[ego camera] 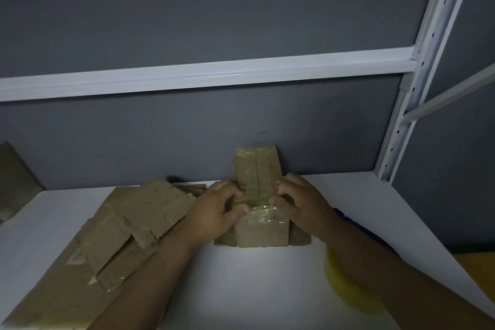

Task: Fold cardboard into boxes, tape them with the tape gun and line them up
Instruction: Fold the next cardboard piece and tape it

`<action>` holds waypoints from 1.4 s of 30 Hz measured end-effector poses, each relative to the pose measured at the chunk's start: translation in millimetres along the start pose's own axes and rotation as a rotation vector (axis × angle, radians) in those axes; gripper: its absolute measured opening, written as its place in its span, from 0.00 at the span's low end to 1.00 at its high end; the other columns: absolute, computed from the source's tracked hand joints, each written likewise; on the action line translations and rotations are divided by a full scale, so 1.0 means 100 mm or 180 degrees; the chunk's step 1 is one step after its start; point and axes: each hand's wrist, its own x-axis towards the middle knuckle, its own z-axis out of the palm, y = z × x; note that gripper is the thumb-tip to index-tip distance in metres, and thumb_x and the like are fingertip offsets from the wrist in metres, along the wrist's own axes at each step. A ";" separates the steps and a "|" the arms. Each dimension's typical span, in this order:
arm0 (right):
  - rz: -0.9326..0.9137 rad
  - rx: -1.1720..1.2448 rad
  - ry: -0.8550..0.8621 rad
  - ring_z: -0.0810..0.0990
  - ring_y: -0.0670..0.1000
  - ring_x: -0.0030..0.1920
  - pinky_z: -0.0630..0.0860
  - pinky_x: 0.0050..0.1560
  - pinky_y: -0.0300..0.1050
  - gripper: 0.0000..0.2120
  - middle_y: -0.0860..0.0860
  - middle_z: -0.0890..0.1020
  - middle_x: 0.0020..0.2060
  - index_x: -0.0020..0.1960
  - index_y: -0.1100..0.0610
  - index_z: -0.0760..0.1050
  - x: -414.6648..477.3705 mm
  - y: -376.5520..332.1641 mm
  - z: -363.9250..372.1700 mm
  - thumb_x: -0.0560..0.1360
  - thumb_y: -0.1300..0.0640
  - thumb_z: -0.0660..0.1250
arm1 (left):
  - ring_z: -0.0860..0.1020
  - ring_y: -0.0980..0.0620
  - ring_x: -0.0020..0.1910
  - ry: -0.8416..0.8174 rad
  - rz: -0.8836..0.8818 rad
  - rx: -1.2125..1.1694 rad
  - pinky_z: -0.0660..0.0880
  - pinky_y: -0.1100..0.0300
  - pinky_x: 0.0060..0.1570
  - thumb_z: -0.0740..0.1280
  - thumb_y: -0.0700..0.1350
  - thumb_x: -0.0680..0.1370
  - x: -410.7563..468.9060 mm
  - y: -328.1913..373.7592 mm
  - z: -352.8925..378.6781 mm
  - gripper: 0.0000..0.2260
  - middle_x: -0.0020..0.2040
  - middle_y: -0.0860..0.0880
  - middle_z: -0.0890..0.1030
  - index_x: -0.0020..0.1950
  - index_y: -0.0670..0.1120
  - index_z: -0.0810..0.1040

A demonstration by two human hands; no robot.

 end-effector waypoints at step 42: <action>0.0461 -0.1089 -0.0246 0.66 0.52 0.68 0.58 0.72 0.56 0.42 0.50 0.70 0.66 0.61 0.54 0.70 -0.37 -0.32 -0.01 0.60 0.23 0.57 | 0.67 0.51 0.68 -0.0107 -0.1641 -0.0286 0.61 0.60 0.69 0.66 0.65 0.74 0.38 -0.23 -0.06 0.34 0.71 0.50 0.61 0.75 0.50 0.64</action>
